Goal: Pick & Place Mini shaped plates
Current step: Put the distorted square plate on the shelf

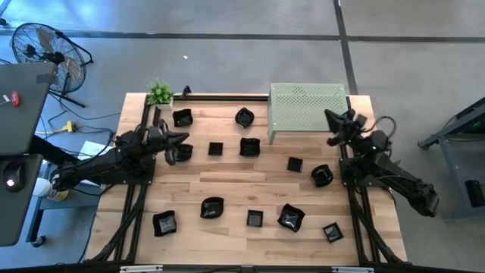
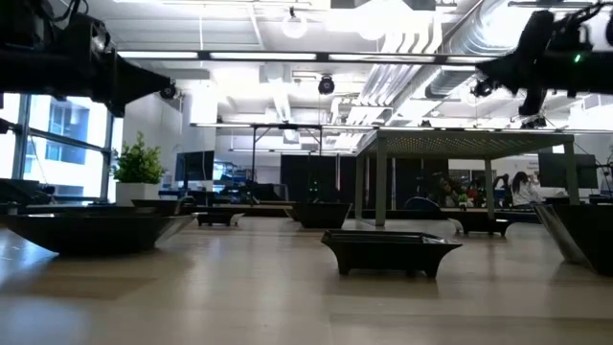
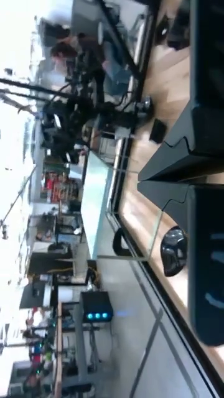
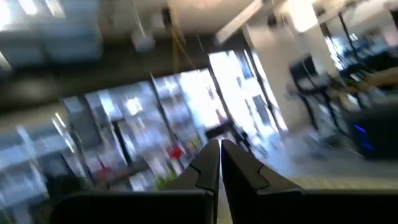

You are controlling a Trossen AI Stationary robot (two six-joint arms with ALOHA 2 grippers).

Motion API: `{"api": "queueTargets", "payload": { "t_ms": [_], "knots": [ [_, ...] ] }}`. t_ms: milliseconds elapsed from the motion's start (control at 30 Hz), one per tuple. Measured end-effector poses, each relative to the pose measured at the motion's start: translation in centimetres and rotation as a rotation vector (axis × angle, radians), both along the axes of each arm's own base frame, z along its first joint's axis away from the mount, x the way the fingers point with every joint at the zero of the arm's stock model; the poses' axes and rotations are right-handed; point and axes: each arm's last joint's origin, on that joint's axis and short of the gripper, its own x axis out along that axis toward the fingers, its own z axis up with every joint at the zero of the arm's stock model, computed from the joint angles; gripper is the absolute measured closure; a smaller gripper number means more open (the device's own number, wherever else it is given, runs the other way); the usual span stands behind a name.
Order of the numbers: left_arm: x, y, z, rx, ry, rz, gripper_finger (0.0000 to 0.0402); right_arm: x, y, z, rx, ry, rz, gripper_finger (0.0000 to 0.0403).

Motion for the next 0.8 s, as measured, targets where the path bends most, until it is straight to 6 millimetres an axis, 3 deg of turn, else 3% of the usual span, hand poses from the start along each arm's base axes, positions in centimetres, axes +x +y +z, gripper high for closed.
{"api": "queueTargets", "payload": {
  "t_ms": [233, 400, 567, 800],
  "knots": [
    [-0.4, 0.2, 1.1, -0.116, -0.156, 0.071, 0.0401, -0.7, 0.3, 1.4, -0.001, -0.208, -0.009, 0.0391],
    [-0.5, 0.4, 1.2, -0.258, -0.234, 0.108, 0.0401, -0.2, 0.5, 3.1, 0.037, 0.003, 0.07, 0.0401],
    [-0.5, 0.6, 0.9, -0.351, -0.25, 0.171, 0.0401, 0.4, 0.8, 7.3, 0.137, 0.25, 0.11, 0.0401],
    [-0.3, 0.6, -0.2, -0.37, -0.131, 0.187, 0.0401, 3.8, 0.8, 10.5, 0.346, 0.634, 0.289, 0.0402]
  ]
}}
